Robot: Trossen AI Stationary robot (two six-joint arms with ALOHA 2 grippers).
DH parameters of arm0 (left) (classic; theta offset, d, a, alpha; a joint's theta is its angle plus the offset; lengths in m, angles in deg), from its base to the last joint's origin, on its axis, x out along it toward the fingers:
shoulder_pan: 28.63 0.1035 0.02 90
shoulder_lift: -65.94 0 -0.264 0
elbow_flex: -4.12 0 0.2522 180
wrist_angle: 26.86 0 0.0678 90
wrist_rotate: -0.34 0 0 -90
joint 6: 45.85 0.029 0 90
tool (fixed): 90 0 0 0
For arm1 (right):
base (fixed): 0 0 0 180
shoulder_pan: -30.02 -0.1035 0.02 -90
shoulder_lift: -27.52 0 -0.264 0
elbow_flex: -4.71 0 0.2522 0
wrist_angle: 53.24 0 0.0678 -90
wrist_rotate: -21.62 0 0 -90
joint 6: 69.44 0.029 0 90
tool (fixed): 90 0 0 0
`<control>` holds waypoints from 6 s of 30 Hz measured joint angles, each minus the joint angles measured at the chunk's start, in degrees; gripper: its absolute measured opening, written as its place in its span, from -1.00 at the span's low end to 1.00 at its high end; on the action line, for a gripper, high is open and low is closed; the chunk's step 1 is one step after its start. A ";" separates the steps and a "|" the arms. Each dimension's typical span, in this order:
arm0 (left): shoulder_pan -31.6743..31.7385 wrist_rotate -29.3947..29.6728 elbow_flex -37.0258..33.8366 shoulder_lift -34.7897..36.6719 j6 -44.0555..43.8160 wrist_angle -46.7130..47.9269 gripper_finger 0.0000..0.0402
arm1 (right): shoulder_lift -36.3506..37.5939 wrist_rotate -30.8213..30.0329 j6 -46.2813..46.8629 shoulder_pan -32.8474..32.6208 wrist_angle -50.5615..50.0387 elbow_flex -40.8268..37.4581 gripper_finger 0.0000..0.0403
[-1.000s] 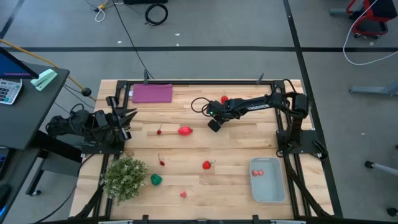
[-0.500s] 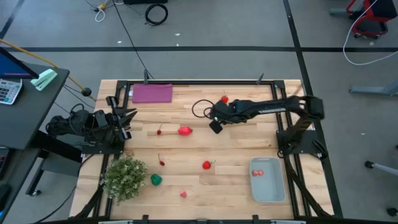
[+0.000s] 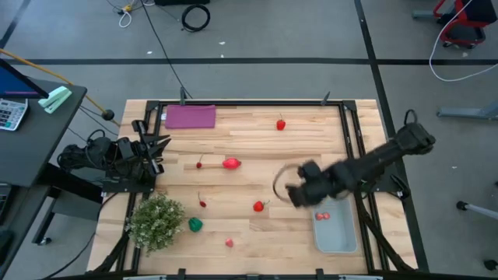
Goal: Pick and placing Produce into tupperware
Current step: Put the pink peach into the gray bin, then put the red cherry into the gray bin
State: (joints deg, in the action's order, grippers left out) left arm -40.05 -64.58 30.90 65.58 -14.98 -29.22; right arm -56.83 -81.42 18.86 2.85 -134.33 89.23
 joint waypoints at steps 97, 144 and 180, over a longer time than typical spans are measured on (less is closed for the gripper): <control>19.33 -6.97 37.18 -70.38 -64.95 69.64 -0.08 | -8.05 -50.09 -19.10 -7.34 -5.86 10.15 -0.42; 13.11 -9.90 37.20 -91.62 -63.21 63.84 -0.01 | -8.07 -47.21 -18.85 -7.34 -3.13 10.16 -0.42; 13.22 -8.80 37.16 -94.53 -63.23 57.96 -0.10 | -8.09 -45.82 -19.02 -7.34 -2.25 10.08 -0.42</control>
State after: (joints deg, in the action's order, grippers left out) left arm -26.83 -73.39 68.05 -28.96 -78.21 28.74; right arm -64.92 -127.24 -0.16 -4.49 -136.58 99.30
